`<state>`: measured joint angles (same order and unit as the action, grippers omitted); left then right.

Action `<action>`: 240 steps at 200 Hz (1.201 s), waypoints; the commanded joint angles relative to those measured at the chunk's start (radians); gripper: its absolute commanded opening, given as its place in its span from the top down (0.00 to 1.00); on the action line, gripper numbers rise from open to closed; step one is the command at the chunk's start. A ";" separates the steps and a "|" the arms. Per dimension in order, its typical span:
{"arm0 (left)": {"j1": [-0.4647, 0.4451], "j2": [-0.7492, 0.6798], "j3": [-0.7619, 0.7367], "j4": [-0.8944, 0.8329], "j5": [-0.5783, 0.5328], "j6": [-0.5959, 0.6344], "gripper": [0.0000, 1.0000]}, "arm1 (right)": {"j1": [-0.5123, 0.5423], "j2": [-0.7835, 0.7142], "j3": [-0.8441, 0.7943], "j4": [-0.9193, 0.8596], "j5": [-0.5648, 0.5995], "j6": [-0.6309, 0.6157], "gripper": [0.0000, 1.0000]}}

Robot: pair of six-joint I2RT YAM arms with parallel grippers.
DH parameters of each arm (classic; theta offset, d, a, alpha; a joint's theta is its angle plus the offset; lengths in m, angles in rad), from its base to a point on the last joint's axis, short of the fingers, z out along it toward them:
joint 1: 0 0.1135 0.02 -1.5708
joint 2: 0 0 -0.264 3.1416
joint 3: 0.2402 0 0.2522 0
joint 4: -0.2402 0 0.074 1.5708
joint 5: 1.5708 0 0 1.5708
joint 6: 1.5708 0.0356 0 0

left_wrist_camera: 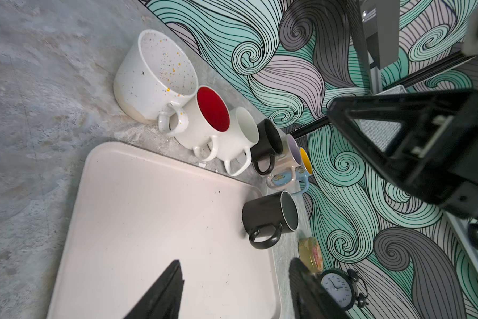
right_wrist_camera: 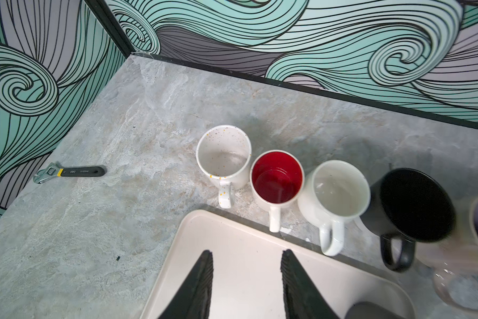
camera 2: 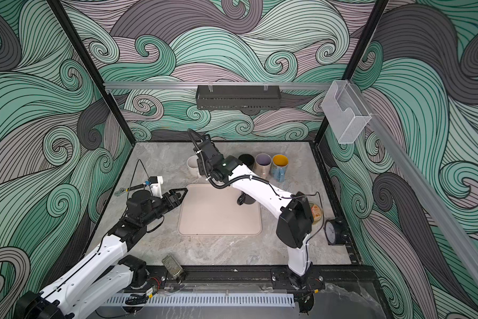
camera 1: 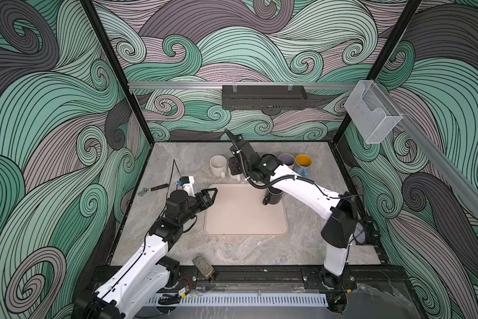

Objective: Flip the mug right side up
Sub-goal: 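Open the right gripper and move it over the black mug on the tray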

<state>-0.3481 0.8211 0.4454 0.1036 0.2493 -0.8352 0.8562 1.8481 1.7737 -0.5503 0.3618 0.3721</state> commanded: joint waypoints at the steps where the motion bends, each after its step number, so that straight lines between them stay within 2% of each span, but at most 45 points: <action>1: 0.010 0.017 0.071 -0.026 0.058 0.054 0.37 | 0.003 -0.062 -0.085 -0.057 0.078 0.045 0.59; 32: 0.009 0.053 0.070 -0.001 0.079 0.051 0.37 | -0.006 -0.176 -0.182 -0.161 0.180 0.212 0.60; 53: 0.010 0.079 0.061 0.039 0.099 0.036 0.37 | -0.018 -0.224 -0.224 -0.242 0.209 0.336 0.60; 93: 0.010 0.096 0.040 0.093 0.117 0.016 0.38 | -0.046 -0.210 -0.235 -0.394 0.155 0.555 0.63; 114: 0.010 0.082 0.036 0.080 0.115 0.022 0.38 | -0.065 -0.185 -0.264 -0.416 0.081 0.665 0.62; 138: 0.009 0.064 0.025 0.070 0.113 0.020 0.38 | -0.103 -0.126 -0.275 -0.425 -0.052 0.727 0.61; 157: 0.010 0.052 0.017 0.058 0.116 0.020 0.38 | -0.123 -0.092 -0.288 -0.424 -0.111 0.762 0.62; 240: 0.010 0.016 -0.014 0.051 0.096 0.018 0.38 | -0.159 -0.037 -0.344 -0.373 -0.153 0.786 0.62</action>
<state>-0.3481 0.8524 0.4404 0.1539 0.3477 -0.8204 0.7105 1.7824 1.4460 -0.9157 0.2234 1.1168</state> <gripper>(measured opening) 0.623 0.378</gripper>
